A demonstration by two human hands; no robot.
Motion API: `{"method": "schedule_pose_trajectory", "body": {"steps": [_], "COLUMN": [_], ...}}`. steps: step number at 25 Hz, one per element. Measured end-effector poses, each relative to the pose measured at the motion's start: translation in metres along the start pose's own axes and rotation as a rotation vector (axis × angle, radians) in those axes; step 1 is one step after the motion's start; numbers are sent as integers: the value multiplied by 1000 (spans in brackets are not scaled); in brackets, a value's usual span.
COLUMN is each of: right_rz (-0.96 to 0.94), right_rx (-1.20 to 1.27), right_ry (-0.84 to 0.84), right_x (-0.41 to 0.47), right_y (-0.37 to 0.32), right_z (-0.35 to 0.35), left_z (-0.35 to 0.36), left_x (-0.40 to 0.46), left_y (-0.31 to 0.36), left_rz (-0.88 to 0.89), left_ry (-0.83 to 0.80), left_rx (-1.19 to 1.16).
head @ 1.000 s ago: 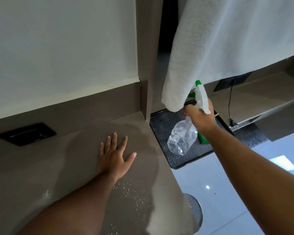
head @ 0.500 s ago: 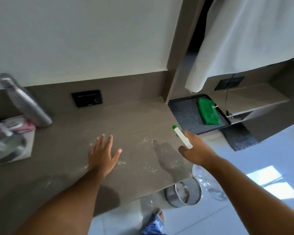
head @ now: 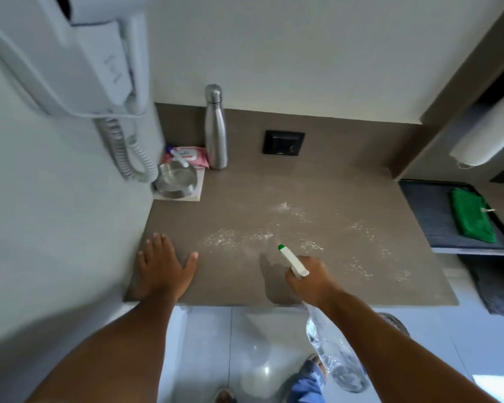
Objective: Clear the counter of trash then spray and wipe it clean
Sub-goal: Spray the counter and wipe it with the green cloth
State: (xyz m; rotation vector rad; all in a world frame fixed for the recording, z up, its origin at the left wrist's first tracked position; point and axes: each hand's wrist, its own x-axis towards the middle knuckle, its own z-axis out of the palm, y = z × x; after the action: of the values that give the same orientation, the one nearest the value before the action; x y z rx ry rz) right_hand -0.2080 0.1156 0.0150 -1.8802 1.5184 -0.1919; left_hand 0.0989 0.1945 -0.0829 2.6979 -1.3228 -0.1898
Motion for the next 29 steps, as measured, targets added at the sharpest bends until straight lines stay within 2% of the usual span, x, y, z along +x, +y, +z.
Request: {"method": "schedule_pose_trajectory", "body": {"steps": [2, 4, 8, 13, 17, 23, 25, 27, 29], "right_rz": [-113, -195, -115, 58, 24, -65, -88, -77, -50], "right_rx": [-45, -105, -18, -60, -96, 10, 36, 41, -2], "right_ry": [-152, -212, -5, 154, 117, 138, 94, 74, 123], "right_x": [-6, -10, -5, -2, -10, -24, -27, -27, -26], "right_y": [-20, -36, -45, -23, -13, -24, -29, -32, -31], "right_z": [21, 37, 38, -2, -22, -33, -35, -37, -38], "left_z": [3, 5, 3, 3, 4, 4, 4, 4, 5], "left_x": [2, 1, 0, 0, 1, 2, 2, 3, 3], "left_y": [-1, -2, 0, 2, 2, 1, 1, 1, 1], "left_rz": [-1, 4, 18, 11, 8, 5, 1, 0, 1], "left_ry": [19, 46, 74, 66, 64, 59, 48, 49, 49], "left_rx": [-16, -34, -35, -16, -9, -14, -11, -9, -9]}}
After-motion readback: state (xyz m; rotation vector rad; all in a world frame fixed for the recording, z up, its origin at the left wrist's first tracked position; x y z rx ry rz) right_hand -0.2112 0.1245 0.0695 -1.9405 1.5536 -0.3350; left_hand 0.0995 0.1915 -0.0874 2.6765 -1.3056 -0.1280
